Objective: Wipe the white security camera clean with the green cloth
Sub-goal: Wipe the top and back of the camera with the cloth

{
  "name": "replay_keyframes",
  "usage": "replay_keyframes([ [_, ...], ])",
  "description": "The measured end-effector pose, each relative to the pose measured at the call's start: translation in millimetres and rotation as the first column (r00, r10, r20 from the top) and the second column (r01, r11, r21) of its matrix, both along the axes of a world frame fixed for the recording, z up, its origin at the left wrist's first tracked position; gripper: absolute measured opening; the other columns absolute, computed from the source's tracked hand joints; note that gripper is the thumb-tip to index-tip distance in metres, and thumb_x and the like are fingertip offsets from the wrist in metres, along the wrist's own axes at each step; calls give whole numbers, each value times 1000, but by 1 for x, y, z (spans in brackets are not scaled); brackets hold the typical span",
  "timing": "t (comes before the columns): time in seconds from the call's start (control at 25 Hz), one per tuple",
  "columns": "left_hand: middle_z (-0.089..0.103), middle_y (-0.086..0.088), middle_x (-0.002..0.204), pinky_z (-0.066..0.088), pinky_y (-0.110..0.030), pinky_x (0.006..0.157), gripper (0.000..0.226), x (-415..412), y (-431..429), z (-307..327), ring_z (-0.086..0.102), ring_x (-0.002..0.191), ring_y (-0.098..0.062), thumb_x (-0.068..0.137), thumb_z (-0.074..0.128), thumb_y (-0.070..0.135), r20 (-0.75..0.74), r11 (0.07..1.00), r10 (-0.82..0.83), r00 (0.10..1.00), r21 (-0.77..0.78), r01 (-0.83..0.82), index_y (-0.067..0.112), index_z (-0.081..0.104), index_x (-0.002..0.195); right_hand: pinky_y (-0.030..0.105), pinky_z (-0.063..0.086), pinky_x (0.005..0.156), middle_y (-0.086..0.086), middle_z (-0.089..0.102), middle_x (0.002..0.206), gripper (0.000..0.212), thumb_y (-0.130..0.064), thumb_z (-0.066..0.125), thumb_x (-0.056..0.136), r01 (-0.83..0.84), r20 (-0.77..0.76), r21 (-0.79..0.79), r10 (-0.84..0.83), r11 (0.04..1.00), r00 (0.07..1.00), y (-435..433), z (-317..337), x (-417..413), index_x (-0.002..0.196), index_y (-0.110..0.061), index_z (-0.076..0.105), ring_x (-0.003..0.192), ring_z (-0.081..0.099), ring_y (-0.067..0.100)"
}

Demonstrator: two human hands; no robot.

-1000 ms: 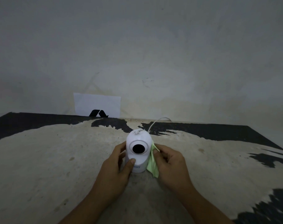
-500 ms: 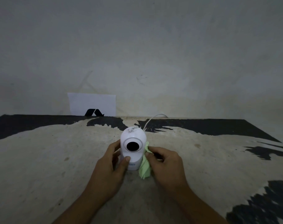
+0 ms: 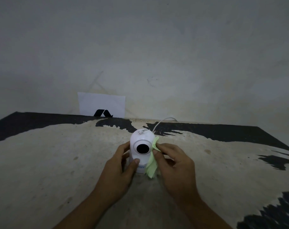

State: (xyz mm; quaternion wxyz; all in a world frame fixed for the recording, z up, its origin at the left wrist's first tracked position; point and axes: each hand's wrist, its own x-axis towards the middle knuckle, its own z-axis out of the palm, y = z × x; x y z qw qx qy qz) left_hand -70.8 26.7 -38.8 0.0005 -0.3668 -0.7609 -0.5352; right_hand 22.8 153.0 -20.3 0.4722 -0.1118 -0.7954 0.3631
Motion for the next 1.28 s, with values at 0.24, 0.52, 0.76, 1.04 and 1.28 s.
replay_keyframes([
  [0.24,51,25,122,38,1,77,48,-4,-1,2,45,104,17,87,56,36,54,998,-48,997,43,46,37,38,132,17,54,73,6,66,97,30,-22,53,87,-46,124,507,-20,861,992,-11,0,-10,111,-9,66,83,60,10],
  [0.52,47,21,127,36,-9,89,48,-5,0,2,40,114,4,87,55,38,65,998,-47,997,40,45,40,35,130,23,56,72,10,66,102,33,-24,52,88,-117,223,746,-80,656,971,8,12,-5,116,-8,60,88,61,16],
  [0.76,50,12,136,37,-19,95,51,-4,2,1,42,119,1,87,56,38,50,1000,-14,999,25,12,37,35,133,24,53,66,8,62,99,31,-26,50,91,-184,274,801,-75,570,959,15,21,-1,115,-9,59,84,54,15],
  [1.04,50,10,137,38,-23,99,52,-4,-1,0,45,125,-6,87,57,35,29,998,-32,999,52,31,32,36,135,29,52,67,7,62,95,24,-21,60,86,-169,262,863,-134,476,956,28,21,1,108,-13,64,85,53,18],
  [1.28,52,13,136,44,-23,98,53,-5,0,-1,48,121,-2,86,57,38,30,997,-57,998,44,56,33,37,134,34,50,76,6,63,101,28,-24,49,92,-272,313,921,-114,280,943,31,16,-5,117,-17,58,94,55,21],
])
